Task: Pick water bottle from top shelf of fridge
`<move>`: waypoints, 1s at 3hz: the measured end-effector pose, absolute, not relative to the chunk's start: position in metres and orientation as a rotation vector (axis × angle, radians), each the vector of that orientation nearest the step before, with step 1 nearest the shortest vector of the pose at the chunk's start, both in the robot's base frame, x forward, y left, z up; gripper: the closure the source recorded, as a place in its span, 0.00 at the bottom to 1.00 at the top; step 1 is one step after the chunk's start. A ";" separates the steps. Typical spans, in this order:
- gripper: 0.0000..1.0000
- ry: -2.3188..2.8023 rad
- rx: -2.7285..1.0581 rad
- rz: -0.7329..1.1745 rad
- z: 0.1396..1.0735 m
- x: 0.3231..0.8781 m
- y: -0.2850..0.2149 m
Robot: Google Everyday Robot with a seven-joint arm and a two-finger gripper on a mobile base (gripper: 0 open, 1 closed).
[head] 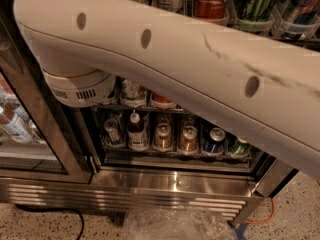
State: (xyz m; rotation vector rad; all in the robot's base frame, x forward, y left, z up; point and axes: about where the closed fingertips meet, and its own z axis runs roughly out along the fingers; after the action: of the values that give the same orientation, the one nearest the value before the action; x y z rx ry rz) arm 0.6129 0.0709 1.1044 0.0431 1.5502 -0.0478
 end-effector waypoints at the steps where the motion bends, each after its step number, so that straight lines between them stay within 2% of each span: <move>1: 1.00 1.549 0.030 -0.042 1.109 0.612 0.071; 3: 1.00 1.556 0.001 -0.015 1.114 0.607 0.075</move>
Offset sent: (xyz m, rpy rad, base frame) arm -0.0235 0.0146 0.0653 -0.0610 0.0011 0.2171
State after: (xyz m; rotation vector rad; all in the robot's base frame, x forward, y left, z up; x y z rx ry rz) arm 0.6069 0.0752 1.1143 0.0010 1.5562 -0.0150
